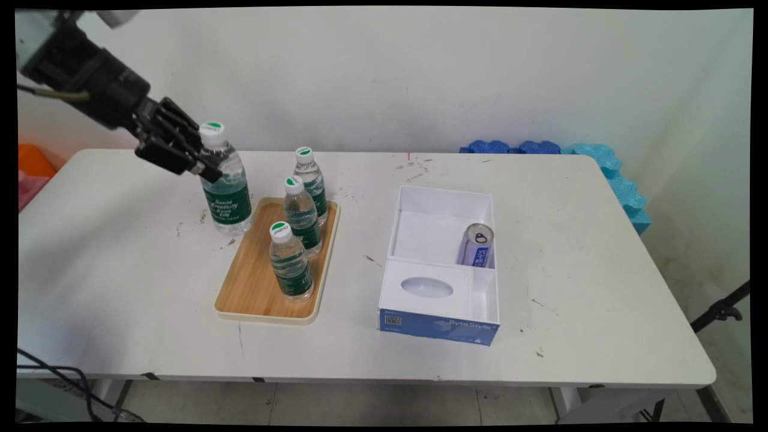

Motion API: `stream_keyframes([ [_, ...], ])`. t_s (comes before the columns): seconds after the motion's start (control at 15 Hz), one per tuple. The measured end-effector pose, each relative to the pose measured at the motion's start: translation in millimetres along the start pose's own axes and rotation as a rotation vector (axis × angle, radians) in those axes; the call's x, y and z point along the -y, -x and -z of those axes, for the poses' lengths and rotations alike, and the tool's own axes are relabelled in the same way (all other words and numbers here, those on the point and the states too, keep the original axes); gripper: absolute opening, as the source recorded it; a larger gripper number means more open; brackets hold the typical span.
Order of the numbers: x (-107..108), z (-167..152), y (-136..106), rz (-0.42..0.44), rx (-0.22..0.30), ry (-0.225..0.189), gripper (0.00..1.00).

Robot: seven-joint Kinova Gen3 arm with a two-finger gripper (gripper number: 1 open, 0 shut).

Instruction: Place the picked object on the tray

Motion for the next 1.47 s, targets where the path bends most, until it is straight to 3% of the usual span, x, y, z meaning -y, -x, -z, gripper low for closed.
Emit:
stream_keyframes([
  [0.6,3,-58,42,0.054,-0.018,-0.053,0.0],
  [1.47,3,-114,64,0.081,-0.023,-0.074,0.0],
])
